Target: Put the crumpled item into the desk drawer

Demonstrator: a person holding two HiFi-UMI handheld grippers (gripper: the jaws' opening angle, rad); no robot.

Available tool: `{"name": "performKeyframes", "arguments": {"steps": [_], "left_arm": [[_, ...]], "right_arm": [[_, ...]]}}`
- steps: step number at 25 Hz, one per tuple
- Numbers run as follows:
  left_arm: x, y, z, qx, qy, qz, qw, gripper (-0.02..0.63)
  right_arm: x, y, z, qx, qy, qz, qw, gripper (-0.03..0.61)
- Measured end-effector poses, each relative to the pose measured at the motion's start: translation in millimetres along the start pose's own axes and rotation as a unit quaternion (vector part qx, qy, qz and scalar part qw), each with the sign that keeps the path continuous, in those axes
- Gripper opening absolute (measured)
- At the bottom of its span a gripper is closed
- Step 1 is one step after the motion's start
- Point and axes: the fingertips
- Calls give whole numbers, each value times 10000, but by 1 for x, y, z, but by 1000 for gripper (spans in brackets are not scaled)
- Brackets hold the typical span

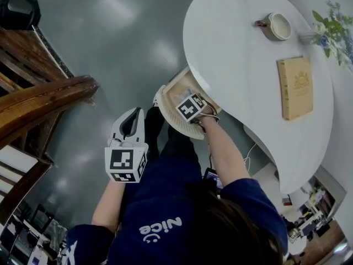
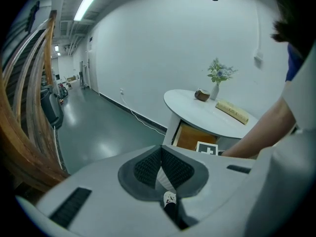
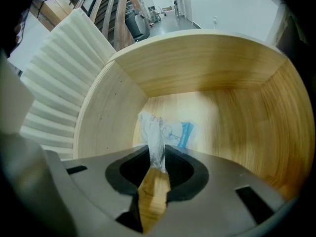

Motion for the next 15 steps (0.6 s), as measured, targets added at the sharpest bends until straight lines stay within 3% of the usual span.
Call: {"name": "performKeyframes", "arguments": {"steps": [4,10,15], "left_arm": [[-2,0,-1,4,-47,-22,10000,3],[6,-2,-1,-17,-310,92,9995,3],[19,-3,-5,-77,-285,246,9993,3]], "right_arm": [[0,1,-1,93,-41,-16,9999,110],[1,10,-5,243,-425,35,9988,203],[6,27,-9,176,-330,185,9991,235]]}}
Point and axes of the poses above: the fingertips, and each gripper's own axes: y backward along the fingers, z to its right, x out of its top, and after that the axes turned 3 degrees about -y, right-handed
